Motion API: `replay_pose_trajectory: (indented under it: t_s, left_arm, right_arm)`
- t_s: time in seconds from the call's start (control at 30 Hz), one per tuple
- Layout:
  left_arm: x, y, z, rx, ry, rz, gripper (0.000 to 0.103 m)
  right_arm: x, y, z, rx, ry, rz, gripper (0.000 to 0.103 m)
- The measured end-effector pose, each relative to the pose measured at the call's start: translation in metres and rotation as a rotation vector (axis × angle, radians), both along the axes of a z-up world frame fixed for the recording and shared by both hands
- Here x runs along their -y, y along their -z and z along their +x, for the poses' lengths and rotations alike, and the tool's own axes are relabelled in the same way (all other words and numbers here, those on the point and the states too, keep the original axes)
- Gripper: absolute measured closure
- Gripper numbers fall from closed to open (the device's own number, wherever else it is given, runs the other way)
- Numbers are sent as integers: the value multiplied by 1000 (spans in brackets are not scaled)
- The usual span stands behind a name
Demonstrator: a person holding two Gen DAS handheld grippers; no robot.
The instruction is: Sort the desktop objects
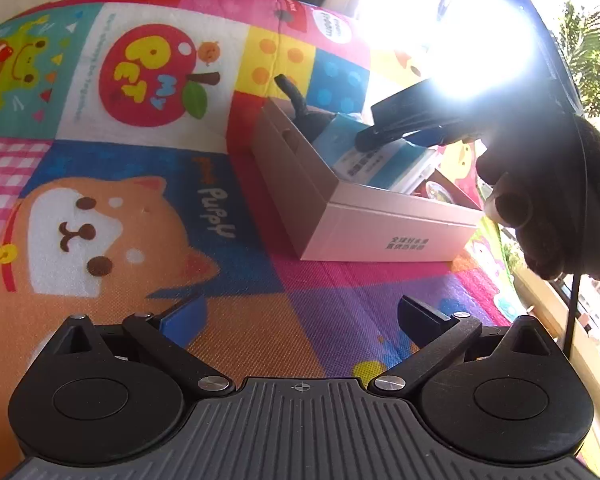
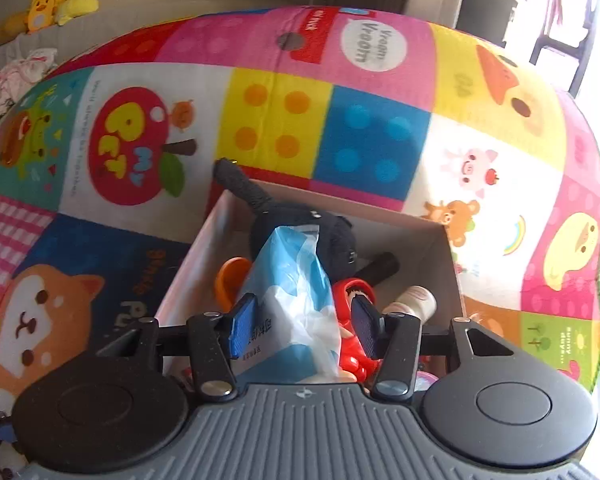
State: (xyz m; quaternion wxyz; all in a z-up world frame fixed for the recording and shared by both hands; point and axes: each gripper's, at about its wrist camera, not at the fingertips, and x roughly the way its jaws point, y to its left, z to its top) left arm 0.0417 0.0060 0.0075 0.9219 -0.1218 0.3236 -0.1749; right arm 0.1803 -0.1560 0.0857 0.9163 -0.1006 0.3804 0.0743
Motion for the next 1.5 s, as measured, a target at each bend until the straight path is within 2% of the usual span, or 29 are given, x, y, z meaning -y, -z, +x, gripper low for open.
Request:
replay_pose_trajectory:
  t_s: [0.17,0.23,0.27,0.37,0.43,0.47,0.57,0.73,0.97,1.2,1.3,1.4,1.5]
  left_arm:
    - [0,0,0,1,1,3,0]
    - [-1,1,0,1,4,4,0]
    - [-1,1,0,0,4,5,0]
    - [-1,1,0,0,4,5,0]
    - [-1,1,0,0,4,6,0]
    - [-1,0,0,0,4,6,0]
    - [-1,0,0,0,4,5,0]
    - [-1,0,0,0,4,6,0]
    - [-1,0,0,0,4,6,0]
    - [-2,0,1,0,5,4,0]
    - [-2,1,2,-1,5,-5,0]
    - [-1,2,2,-1,3,-9,0]
    - [0,3,2,1,0,-2,0]
  right_arm:
    - [19,-4,3,4,59,75,52]
    - [15,0,3,-37,58,102,63]
    - [12,2,1,-63,49,121,66]
    - [0,-5,-9,-56,-9,172,67]
    - [2,-10,-5,-78,0,234,67]
    - [3,-9,-2,-83,16,231,72]
    - [10,3,8,-75,82,167,72]
    - [34,4,0,-92,82,252,71]
    - [78,-21,-17,31,168,245,71]
    - [89,2,-33,-2,150,191,71]
    - [95,5,-36,-11,174,247,71]
    - [96,-1,-50,26,160,308,71]
    - [87,-8,-69,66,115,296,69]
